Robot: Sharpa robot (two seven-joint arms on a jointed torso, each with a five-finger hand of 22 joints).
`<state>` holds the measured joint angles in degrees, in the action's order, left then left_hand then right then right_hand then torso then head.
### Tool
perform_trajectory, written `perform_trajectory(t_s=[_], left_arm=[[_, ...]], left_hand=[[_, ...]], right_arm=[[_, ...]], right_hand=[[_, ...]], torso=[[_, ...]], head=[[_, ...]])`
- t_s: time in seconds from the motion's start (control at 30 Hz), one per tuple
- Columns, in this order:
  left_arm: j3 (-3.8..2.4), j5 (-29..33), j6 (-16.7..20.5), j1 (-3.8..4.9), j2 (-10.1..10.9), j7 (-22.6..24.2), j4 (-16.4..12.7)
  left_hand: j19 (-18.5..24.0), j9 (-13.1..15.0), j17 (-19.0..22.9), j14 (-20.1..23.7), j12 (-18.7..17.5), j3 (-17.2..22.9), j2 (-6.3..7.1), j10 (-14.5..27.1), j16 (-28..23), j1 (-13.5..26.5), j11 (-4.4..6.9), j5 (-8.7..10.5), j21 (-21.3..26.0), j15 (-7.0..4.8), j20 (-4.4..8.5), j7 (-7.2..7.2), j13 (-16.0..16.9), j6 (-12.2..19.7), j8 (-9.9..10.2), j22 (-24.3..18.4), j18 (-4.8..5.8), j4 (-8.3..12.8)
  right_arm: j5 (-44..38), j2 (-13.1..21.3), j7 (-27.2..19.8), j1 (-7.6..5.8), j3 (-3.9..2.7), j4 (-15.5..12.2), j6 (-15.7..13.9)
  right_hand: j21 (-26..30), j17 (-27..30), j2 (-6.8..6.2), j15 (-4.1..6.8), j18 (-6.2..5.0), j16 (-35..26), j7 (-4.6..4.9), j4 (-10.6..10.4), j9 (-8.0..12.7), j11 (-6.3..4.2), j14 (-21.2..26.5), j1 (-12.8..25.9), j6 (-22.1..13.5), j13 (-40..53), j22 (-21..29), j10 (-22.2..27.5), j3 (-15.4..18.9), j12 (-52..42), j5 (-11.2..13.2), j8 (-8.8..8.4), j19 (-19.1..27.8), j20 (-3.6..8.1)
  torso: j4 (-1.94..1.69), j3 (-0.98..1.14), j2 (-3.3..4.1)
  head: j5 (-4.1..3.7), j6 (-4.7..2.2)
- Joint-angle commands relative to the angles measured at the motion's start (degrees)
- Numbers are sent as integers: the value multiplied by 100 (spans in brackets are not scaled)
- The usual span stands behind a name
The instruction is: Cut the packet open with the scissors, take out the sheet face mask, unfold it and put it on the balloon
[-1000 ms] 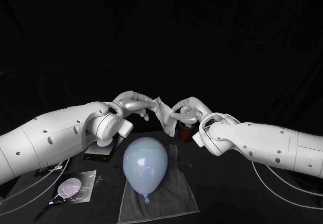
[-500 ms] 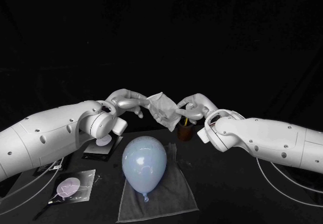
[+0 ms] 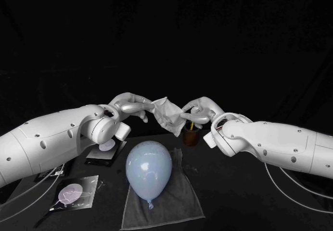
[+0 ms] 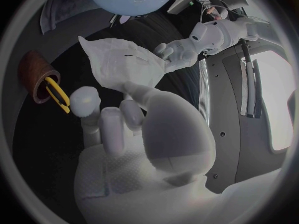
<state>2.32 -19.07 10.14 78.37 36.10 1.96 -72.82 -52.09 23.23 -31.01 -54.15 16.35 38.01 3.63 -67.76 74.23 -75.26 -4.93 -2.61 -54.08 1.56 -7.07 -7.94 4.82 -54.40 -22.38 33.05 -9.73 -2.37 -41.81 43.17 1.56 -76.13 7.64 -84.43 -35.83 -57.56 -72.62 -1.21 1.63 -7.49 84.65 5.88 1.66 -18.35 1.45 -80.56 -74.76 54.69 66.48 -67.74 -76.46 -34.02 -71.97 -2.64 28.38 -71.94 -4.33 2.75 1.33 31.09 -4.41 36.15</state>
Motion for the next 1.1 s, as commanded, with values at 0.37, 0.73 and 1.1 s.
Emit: perform_trajectory(t_s=[0.37,0.73,1.1], left_arm=[[-3,58,-450,5,4,62,-60],[-3,65,-453,5,31,40,-72],[-2,231,-247,3,69,124,-81]], left_hand=[[73,928,5,80,-73,-81,-63,74,-17,-7,-11,-16,53,26,-28,-37,-7,58,2,-13,-63,-41],[42,927,2,45,-94,-93,-117,29,16,-42,-14,-18,45,26,-36,-59,0,132,49,-13,-73,-66],[18,929,3,25,-110,-87,-135,5,31,-97,-13,-18,34,23,-34,-65,4,153,69,-9,-78,-44]], right_arm=[[140,-28,-63,-22,-8,32,85],[226,9,-94,-37,-9,11,40],[264,68,-77,-40,-9,-59,88]], right_hand=[[56,13,20,20,-22,8,1,0,-128,2,-3,37,30,-28,9,6,-66,42,-14,22,28,1],[57,9,20,20,-22,8,1,5,-129,3,-5,40,26,-35,9,10,-77,50,-14,24,29,1],[55,13,19,20,-22,6,2,11,-131,3,-2,44,20,-35,7,11,-89,52,-14,28,29,1]], torso=[[1,2,-1],[2,3,-4],[1,1,0]], head=[[11,1],[13,-7],[-21,28]])
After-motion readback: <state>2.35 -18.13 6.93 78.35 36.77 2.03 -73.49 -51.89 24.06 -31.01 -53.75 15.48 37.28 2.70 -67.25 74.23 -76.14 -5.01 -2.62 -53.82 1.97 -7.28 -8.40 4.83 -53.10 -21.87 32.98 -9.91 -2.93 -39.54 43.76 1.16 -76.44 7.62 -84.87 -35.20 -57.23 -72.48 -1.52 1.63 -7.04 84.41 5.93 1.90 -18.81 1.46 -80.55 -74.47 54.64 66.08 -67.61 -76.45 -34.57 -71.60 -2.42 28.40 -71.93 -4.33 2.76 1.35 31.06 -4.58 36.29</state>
